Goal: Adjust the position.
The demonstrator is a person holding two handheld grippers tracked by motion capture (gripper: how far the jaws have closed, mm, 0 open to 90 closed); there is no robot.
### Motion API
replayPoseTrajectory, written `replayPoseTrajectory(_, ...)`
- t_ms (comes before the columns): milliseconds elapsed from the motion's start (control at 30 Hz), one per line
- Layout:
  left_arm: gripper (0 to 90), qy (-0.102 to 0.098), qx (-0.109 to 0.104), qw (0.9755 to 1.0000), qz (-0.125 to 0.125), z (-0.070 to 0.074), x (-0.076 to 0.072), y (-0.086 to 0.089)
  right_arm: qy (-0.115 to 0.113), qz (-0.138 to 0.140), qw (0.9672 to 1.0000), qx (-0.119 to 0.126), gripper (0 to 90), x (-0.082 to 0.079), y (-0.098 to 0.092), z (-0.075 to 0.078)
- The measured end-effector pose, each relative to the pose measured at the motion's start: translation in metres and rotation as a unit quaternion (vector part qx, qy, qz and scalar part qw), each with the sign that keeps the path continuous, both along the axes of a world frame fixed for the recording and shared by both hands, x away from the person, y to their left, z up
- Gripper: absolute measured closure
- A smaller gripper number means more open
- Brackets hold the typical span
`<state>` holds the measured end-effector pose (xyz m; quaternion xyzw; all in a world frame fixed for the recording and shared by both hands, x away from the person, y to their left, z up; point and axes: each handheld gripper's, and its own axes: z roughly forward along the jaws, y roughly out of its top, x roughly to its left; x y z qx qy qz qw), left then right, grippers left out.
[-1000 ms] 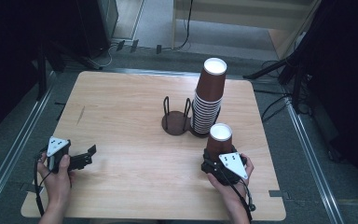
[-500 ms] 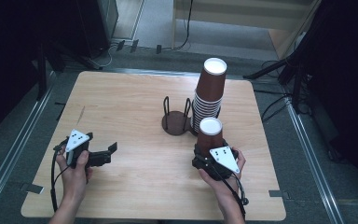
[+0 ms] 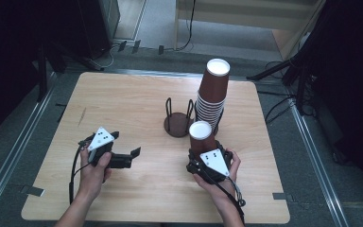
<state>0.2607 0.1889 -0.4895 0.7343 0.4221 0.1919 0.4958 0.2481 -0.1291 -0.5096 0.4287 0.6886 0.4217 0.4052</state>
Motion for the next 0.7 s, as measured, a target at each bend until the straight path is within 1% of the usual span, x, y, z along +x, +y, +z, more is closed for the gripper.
replayPoseTrajectory(33,0.0,0.003,-0.006,0.9998,-0.016,0.001,-0.001,-0.003,0.001,0.006,1.0,-0.006,10.1,0.0,0.003,-0.002)
replayPoseTrajectory(100,0.0,0.005,-0.017,0.9991,-0.04,0.004,-0.003,-0.011,0.0,0.013,0.9997,-0.019,10.0,-0.001,0.009,-0.005)
replayPoseTrajectory(167,0.0,0.001,-0.017,0.9984,-0.054,0.006,-0.005,-0.017,-0.003,0.02,0.9991,-0.036,10.1,-0.002,0.015,-0.009)
replayPoseTrajectory(233,0.0,-0.005,-0.007,0.9975,-0.07,0.009,-0.008,-0.025,-0.008,0.029,0.9979,-0.058,10.1,-0.004,0.022,-0.012)
replayPoseTrajectory(333,0.0,-0.007,-0.016,0.9951,-0.097,0.011,-0.01,-0.029,-0.019,0.042,0.9953,-0.085,10.1,-0.006,0.029,-0.016)
replayPoseTrajectory(367,0.0,-0.005,-0.022,0.9941,-0.106,0.011,-0.011,-0.03,-0.022,0.043,0.9948,-0.09,10.1,-0.007,0.03,-0.017)
replayPoseTrajectory(400,0.0,-0.003,-0.025,0.9934,-0.112,0.011,-0.011,-0.032,-0.026,0.046,0.9937,-0.098,10.0,-0.008,0.032,-0.018)
replayPoseTrajectory(433,0.0,0.001,-0.023,0.9932,-0.115,0.011,-0.011,-0.033,-0.03,0.05,0.9926,-0.106,10.1,-0.008,0.034,-0.019)
replayPoseTrajectory(500,0.0,0.004,-0.018,0.9928,-0.118,0.011,-0.011,-0.036,-0.033,0.055,0.9914,-0.114,10.0,-0.009,0.036,-0.02)
replayPoseTrajectory(600,0.0,0.006,-0.018,0.9913,-0.13,0.012,-0.012,-0.039,-0.037,0.062,0.9896,-0.124,10.0,-0.011,0.04,-0.021)
replayPoseTrajectory(700,0.0,0.009,-0.018,0.9896,-0.142,0.012,-0.013,-0.043,-0.044,0.074,0.9869,-0.136,10.0,-0.014,0.044,-0.023)
